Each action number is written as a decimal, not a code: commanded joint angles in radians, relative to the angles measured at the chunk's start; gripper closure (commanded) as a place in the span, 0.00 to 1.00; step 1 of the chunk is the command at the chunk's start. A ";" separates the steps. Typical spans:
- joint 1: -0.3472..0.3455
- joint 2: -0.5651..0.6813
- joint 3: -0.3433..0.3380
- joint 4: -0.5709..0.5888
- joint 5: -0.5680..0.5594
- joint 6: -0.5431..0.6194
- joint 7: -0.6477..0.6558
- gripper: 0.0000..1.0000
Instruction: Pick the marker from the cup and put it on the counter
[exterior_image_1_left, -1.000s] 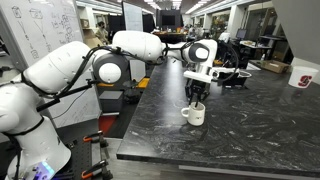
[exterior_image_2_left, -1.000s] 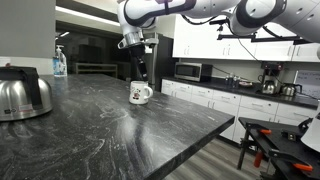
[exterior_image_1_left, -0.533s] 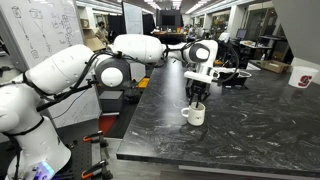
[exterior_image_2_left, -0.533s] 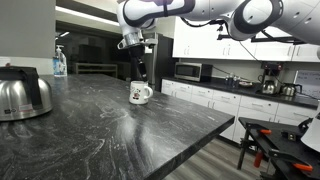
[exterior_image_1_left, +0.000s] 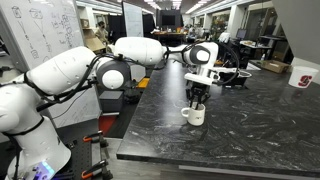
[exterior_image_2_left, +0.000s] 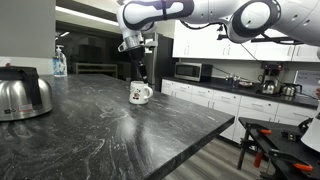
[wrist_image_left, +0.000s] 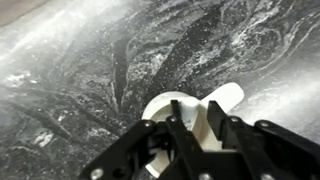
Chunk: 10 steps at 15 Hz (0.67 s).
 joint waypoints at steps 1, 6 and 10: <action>0.006 0.034 -0.016 0.062 -0.017 -0.047 -0.008 0.67; 0.008 0.038 -0.020 0.069 -0.020 -0.052 -0.007 0.96; 0.009 0.041 -0.021 0.073 -0.023 -0.043 -0.004 0.94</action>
